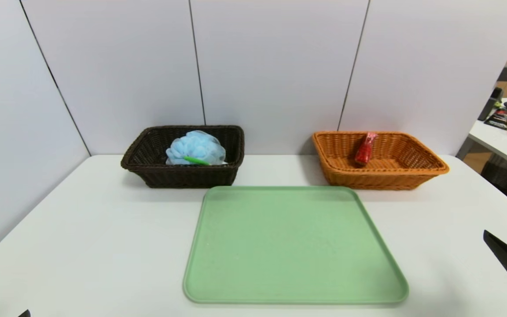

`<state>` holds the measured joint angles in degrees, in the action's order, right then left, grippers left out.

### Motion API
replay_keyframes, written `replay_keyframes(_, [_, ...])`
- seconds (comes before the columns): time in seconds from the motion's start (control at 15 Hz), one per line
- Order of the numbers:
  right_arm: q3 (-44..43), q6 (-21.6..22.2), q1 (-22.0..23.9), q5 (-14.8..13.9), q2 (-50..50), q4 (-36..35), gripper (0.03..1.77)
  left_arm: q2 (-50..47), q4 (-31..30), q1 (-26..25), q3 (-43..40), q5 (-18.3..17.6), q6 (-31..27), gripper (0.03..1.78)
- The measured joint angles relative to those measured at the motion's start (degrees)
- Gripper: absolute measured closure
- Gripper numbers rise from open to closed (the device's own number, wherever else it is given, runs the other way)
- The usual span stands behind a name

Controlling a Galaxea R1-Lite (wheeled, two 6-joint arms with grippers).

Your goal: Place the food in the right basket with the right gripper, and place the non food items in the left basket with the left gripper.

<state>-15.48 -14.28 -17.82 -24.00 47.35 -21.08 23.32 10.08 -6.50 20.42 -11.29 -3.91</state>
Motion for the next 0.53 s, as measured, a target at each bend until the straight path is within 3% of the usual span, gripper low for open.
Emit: replay_keyframes(0.53, [1.4, -0.57, 8.55, -0.05, -9.67, 4.02, 0.1, -6.1, 5.07, -0.94, 0.69, -1.5, 0.09, 0.12])
